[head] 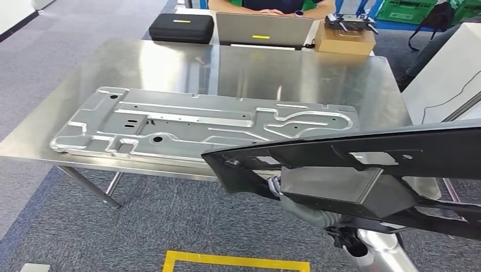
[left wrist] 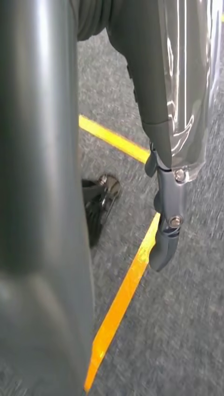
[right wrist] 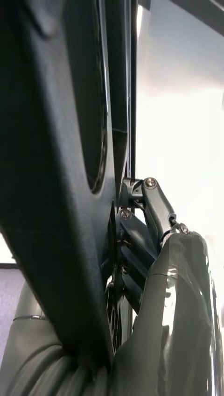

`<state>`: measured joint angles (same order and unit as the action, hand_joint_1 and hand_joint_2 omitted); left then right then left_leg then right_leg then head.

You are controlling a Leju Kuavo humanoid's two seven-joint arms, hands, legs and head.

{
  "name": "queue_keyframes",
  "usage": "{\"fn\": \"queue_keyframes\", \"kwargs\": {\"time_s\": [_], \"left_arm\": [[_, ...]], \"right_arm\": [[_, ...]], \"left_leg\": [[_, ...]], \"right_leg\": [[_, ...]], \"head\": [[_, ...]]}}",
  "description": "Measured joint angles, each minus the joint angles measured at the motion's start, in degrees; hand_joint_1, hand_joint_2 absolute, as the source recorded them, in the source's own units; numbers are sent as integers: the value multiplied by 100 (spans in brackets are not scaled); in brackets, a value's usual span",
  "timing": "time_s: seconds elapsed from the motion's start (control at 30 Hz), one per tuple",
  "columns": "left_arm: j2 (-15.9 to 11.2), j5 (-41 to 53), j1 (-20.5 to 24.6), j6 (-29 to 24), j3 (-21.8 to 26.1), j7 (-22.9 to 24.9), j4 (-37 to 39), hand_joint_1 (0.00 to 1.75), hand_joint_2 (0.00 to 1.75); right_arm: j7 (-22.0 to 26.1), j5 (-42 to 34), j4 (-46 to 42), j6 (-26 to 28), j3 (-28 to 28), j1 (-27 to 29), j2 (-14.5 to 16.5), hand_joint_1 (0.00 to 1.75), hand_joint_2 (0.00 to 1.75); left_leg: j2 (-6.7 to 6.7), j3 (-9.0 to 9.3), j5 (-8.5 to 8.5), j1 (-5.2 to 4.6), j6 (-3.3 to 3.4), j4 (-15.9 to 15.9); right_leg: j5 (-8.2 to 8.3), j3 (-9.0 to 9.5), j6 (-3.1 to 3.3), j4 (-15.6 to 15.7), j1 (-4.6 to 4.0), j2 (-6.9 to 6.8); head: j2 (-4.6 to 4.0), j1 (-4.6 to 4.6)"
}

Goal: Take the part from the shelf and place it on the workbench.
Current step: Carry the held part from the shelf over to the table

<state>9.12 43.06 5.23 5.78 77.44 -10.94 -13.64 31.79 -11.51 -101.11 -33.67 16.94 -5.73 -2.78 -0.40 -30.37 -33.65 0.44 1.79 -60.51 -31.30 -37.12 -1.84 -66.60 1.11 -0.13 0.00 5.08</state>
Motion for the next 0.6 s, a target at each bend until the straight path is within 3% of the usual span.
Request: {"fn": "queue_keyframes", "kwargs": {"time_s": [0.03,0.07,0.13,0.23,0.27,0.33,0.37,0.4,0.43,0.5,0.53,0.6], "left_arm": [[0,1,7,-1,0,-1,0,0,175],[0,3,15,-1,0,-1,0,0,175],[-1,8,24,-1,-1,-1,0,0,175],[-4,14,37,1,-3,-3,0,0,175],[-8,14,41,1,-3,-4,0,0,175],[-19,15,34,2,-4,-5,0,0,175],[-26,21,25,2,-4,-5,0,0,175],[-31,37,14,2,-5,-5,0,0,175],[-32,60,5,2,-9,-5,0,0,175],[-34,119,-1,4,-24,-4,0,0,175],[-35,140,-3,4,-35,-4,0,0,175],[-35,176,-1,1,-61,-3,0,0,175]], "right_arm": [[4,-5,3,-3,-1,2,1,175,175],[7,-9,7,-7,-1,2,0,175,175],[20,-14,8,-13,-4,8,0,175,175],[57,-20,-3,-30,-7,11,0,175,175],[63,-20,-8,-37,-7,9,2,175,175],[69,-17,-11,-44,-7,12,6,175,175],[76,-14,-12,-43,-7,18,8,175,175],[96,-2,-16,-28,-10,21,10,175,175],[133,29,-33,3,-19,20,14,175,175],[218,108,-101,86,-57,-4,25,175,175],[244,146,-145,121,-83,-36,29,175,175],[242,221,-241,179,-140,-116,38,175,175]], "left_leg": [[-4,40,-39,-2,-23,4],[-6,54,-65,-1,-49,10],[1,54,-90,6,-112,34],[17,21,-200,13,-203,-96],[17,-105,-304,22,-230,-341],[17,-541,-532,38,-275,-1063],[18,-754,-563,46,-292,-1354],[18,-883,-479,52,-301,-1459],[19,-907,-277,56,-300,-1340],[20,-769,233,56,-275,-759],[21,-691,406,44,-252,-502],[22,-609,436,21,-207,-251]], "right_leg": [[130,78,36,239,-22,4],[145,131,73,384,-45,7],[53,179,120,491,-68,15],[-2,286,185,602,-10,6],[-22,333,208,623,8,-5],[-82,404,238,631,11,-20],[-116,447,240,630,12,-19],[-153,500,235,629,14,-15],[-193,564,227,629,16,-10],[-287,697,192,634,22,0],[-327,736,166,632,15,6],[-364,738,121,629,1,22]], "head": [[0,-1],[0,-2],[0,-8],[0,-8],[0,-6],[0,-4],[0,-3],[0,-3],[0,-3],[0,-3],[0,-3],[0,-1]]}}
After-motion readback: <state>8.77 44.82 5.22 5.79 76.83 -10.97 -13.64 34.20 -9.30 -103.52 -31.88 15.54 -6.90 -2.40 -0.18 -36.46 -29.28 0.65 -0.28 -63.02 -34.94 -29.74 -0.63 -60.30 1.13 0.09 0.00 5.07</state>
